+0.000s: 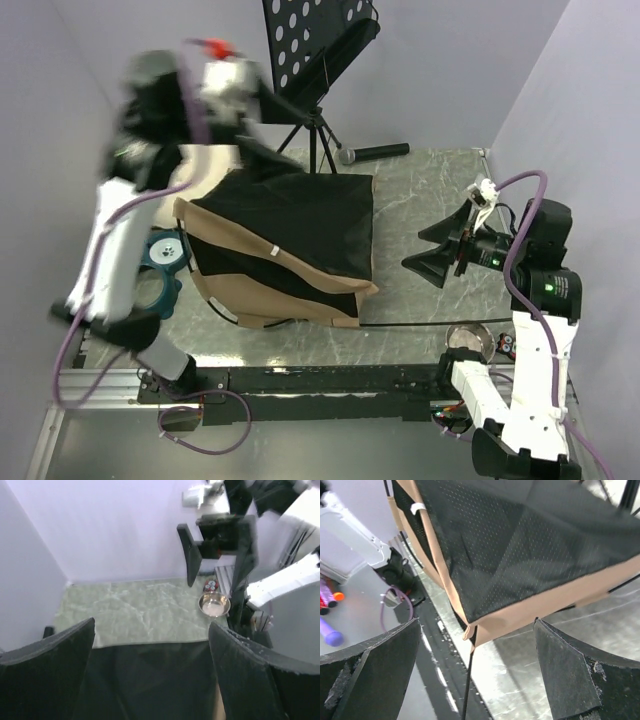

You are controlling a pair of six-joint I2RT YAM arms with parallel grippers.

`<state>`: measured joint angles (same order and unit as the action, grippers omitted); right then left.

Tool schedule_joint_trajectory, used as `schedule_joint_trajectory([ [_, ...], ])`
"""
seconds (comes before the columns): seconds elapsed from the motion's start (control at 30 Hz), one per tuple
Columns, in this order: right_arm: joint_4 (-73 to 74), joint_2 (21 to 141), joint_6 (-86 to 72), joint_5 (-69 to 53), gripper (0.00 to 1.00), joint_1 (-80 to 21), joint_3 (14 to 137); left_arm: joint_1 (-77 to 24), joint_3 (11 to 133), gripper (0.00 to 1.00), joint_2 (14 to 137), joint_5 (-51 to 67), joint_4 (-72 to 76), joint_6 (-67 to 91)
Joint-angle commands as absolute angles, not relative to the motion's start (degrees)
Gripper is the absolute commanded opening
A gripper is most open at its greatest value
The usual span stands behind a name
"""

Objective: Set up the pet tent

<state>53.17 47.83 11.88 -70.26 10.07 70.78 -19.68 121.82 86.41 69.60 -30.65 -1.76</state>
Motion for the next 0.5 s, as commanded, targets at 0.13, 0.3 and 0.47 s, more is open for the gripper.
schedule_joint_trajectory([
  [0.13, 53.80, 46.15, 11.08, -64.43, 0.98, 10.20, 66.89, -56.13, 123.18, 1.00, 93.70, 32.21, -74.53, -54.10],
  [0.3, 50.81, 46.58, 7.48, -63.19, 0.99, 10.20, 69.60, -60.82, 116.18, 1.00, 94.56, 32.07, -75.14, -59.41],
  [0.47, 48.87, 46.23, 4.75, -64.51, 0.99, 10.20, 71.63, -60.82, 120.67, 1.00, 100.63, 33.13, -77.52, -59.68],
])
